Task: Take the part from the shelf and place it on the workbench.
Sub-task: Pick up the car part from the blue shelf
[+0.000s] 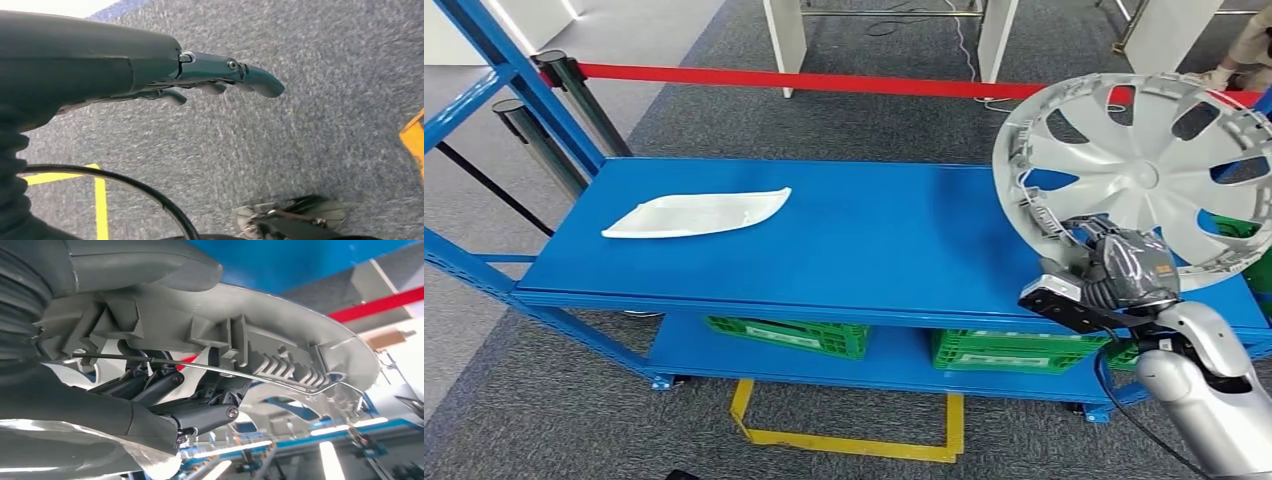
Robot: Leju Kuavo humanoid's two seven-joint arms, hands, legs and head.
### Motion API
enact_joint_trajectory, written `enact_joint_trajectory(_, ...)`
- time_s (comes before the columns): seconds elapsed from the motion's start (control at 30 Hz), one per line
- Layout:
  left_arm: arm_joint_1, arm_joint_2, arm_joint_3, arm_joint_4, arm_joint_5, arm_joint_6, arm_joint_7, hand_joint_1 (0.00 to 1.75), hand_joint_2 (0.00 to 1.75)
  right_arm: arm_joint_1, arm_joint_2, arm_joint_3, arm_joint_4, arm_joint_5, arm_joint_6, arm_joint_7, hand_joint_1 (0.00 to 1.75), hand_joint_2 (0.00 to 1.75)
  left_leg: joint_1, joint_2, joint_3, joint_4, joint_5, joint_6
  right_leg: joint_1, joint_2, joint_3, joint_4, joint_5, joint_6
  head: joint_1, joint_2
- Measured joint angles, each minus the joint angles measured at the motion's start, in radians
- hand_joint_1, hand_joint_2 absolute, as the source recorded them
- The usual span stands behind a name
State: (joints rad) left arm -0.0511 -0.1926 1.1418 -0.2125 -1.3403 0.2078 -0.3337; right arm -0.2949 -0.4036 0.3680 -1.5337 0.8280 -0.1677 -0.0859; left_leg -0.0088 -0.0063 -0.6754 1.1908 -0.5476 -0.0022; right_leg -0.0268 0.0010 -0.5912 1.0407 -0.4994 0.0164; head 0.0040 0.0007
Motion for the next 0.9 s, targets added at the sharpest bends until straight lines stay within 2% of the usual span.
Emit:
enact_joint_trajectory(0.03,-0.001,0.000,0.000,0.000,-0.002,0.004,0.005,0.00,1.75,-0.010,0.002,0.004,0.001,-0.001,0.000,-0.004,1.75,1.75,0.001,0.000,-0.030,0.067,-0.027,-0.002,0.001,0.000,0.000,0.000,0.000,-0.002,0.000,0.000)
enact_joint_trajectory(0.07,-0.002,0.000,0.000,0.000,-0.004,0.009,0.010,0.00,1.75,-0.020,0.004,0.008,0.001,-0.001,0.001,-0.009,1.75,1.75,0.001,0.000,-0.052,0.115,-0.041,-0.001,0.003,0.000,0.000,0.000,-0.001,-0.003,0.000,0.000)
enact_joint_trajectory(0.1,-0.002,0.001,0.000,0.000,-0.006,0.014,0.016,0.00,1.75,-0.031,0.006,0.013,0.003,-0.003,0.002,-0.017,1.75,1.75,0.001,0.000,-0.062,0.133,-0.037,0.001,0.005,0.001,0.001,0.000,-0.001,-0.004,0.000,0.000)
enact_joint_trajectory(0.13,-0.001,0.003,0.000,0.000,-0.007,0.017,0.019,0.00,1.75,-0.047,0.009,0.020,0.005,-0.006,0.004,-0.026,1.75,1.75,0.000,0.000,-0.054,0.113,-0.013,0.006,0.007,0.002,0.001,0.000,-0.002,-0.005,0.000,0.000)
enact_joint_trajectory(0.2,-0.002,0.009,-0.001,0.000,-0.009,0.018,0.019,0.00,1.75,-0.090,0.016,0.038,0.013,-0.013,0.014,-0.045,1.75,1.75,-0.007,0.000,-0.001,-0.013,0.060,0.023,0.008,0.004,0.001,0.000,-0.002,-0.005,0.000,0.000)
enact_joint_trajectory(0.23,-0.003,0.012,-0.001,0.000,-0.009,0.017,0.017,0.00,1.75,-0.115,0.021,0.049,0.017,-0.015,0.023,-0.054,1.75,1.75,-0.012,0.000,0.026,-0.076,0.086,0.031,0.009,0.006,0.000,0.000,-0.002,-0.004,0.001,0.000)
enact_joint_trajectory(0.27,-0.005,0.015,-0.001,0.000,-0.010,0.017,0.014,0.00,1.75,-0.140,0.024,0.062,0.022,-0.017,0.034,-0.062,1.75,1.75,-0.016,0.000,0.045,-0.121,0.099,0.037,0.009,0.007,-0.002,0.000,-0.001,-0.003,0.000,0.000)
enact_joint_trajectory(0.3,-0.006,0.017,-0.001,0.000,-0.010,0.017,0.011,0.00,1.75,-0.164,0.027,0.076,0.027,-0.017,0.046,-0.068,1.75,1.75,-0.019,0.001,0.054,-0.143,0.100,0.041,0.009,0.007,-0.004,-0.001,0.000,0.000,0.001,0.000)
enact_joint_trajectory(0.4,-0.007,0.021,-0.002,-0.001,-0.010,0.019,0.011,0.00,1.75,-0.224,0.030,0.116,0.036,-0.016,0.083,-0.077,1.75,1.75,-0.015,0.002,0.061,-0.171,0.102,0.045,0.010,0.003,-0.012,-0.001,-0.004,0.011,0.001,0.000)
enact_joint_trajectory(0.47,-0.008,0.022,-0.002,-0.001,-0.009,0.021,0.012,0.00,1.75,-0.261,0.031,0.136,0.043,-0.017,0.101,-0.078,1.75,1.75,-0.010,0.002,0.068,-0.189,0.110,0.047,0.012,0.001,-0.040,0.054,-0.040,0.014,0.003,0.000)
enact_joint_trajectory(0.53,-0.008,0.024,-0.001,-0.001,-0.009,0.025,0.021,0.00,1.75,-0.294,0.032,0.157,0.053,-0.018,0.122,-0.079,1.75,1.75,-0.009,0.001,0.068,-0.191,0.112,0.049,0.012,0.002,-0.098,0.173,-0.092,0.015,0.004,0.000)
enact_joint_trajectory(0.57,-0.008,0.024,-0.001,-0.001,-0.009,0.028,0.027,0.00,1.75,-0.310,0.032,0.172,0.060,-0.019,0.134,-0.079,1.75,1.75,-0.009,0.001,0.068,-0.190,0.112,0.049,0.012,0.002,-0.126,0.226,-0.106,0.017,0.004,0.000)
enact_joint_trajectory(0.6,-0.007,0.025,-0.001,-0.001,-0.009,0.032,0.032,0.00,1.75,-0.328,0.034,0.189,0.066,-0.020,0.147,-0.079,1.75,1.75,-0.009,0.001,0.068,-0.189,0.112,0.049,0.011,0.002,-0.141,0.249,-0.102,0.021,0.004,0.000)
enact_joint_trajectory(0.63,-0.008,0.025,-0.001,-0.001,-0.009,0.036,0.036,0.00,1.75,-0.348,0.036,0.208,0.072,-0.021,0.160,-0.079,1.75,1.75,-0.007,0.002,0.068,-0.186,0.111,0.047,0.009,0.001,-0.138,0.234,-0.079,0.025,0.004,0.000)
enact_joint_trajectory(0.7,-0.011,0.025,-0.001,-0.001,-0.009,0.042,0.042,0.00,1.75,-0.384,0.041,0.241,0.080,-0.022,0.184,-0.076,1.75,1.75,-0.003,0.002,0.067,-0.175,0.105,0.040,0.003,-0.002,-0.090,0.125,-0.012,0.035,0.004,0.000)
enact_joint_trajectory(0.73,-0.012,0.027,-0.001,-0.002,-0.009,0.044,0.044,0.00,1.75,-0.403,0.044,0.255,0.083,-0.023,0.196,-0.074,1.75,1.75,-0.003,0.001,0.063,-0.165,0.101,0.034,0.002,-0.002,-0.062,0.070,0.011,0.038,0.005,0.000)
enact_joint_trajectory(0.8,-0.012,0.030,-0.001,-0.003,-0.009,0.047,0.048,0.00,1.75,-0.441,0.050,0.286,0.089,-0.027,0.220,-0.069,1.75,1.75,-0.005,-0.001,0.050,-0.149,0.100,0.025,0.003,0.000,-0.037,0.021,0.019,0.032,0.006,0.000)
enact_joint_trajectory(0.9,-0.009,0.033,0.000,-0.003,-0.009,0.051,0.049,0.00,1.75,-0.484,0.056,0.333,0.098,-0.038,0.245,-0.063,1.75,1.75,-0.005,-0.002,0.038,-0.137,0.097,0.013,0.004,0.001,-0.041,0.020,0.023,0.012,0.003,0.000)
